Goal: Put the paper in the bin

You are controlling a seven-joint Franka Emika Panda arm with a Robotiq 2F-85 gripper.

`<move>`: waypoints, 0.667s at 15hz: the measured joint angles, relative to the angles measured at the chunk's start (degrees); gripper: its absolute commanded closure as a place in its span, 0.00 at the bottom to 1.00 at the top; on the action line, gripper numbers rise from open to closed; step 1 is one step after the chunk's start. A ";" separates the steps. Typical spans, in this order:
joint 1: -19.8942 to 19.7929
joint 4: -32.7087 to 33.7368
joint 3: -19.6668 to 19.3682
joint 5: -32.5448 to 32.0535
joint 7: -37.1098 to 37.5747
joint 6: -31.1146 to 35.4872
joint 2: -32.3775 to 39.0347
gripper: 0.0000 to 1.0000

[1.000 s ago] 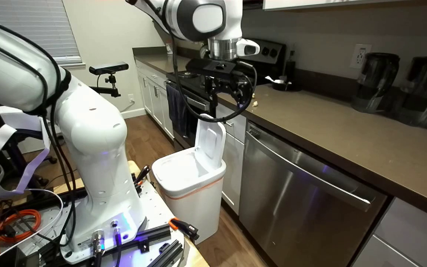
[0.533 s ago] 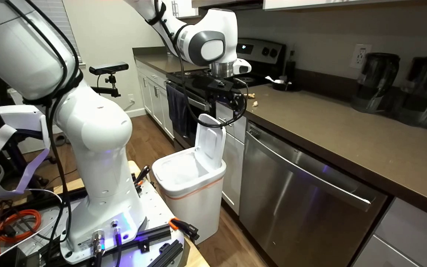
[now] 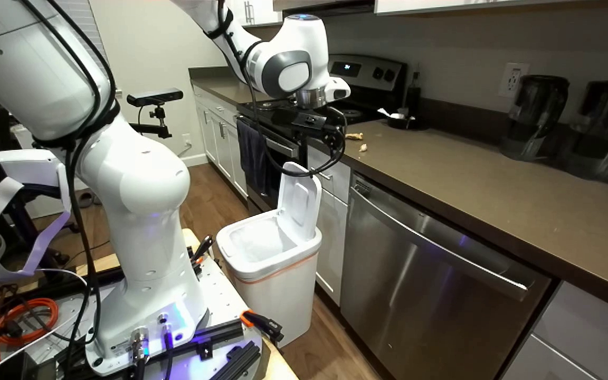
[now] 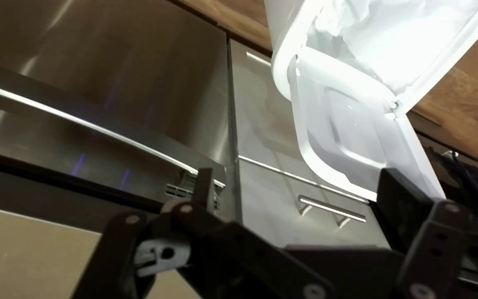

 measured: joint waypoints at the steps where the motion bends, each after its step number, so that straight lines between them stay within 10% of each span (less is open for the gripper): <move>1: 1.19 0.29 0.60 1.30 0.00 1.64 0.85 0.00; 10: 1.11 16.09 6.63 -3.33 0.06 -3.92 15.17 0.00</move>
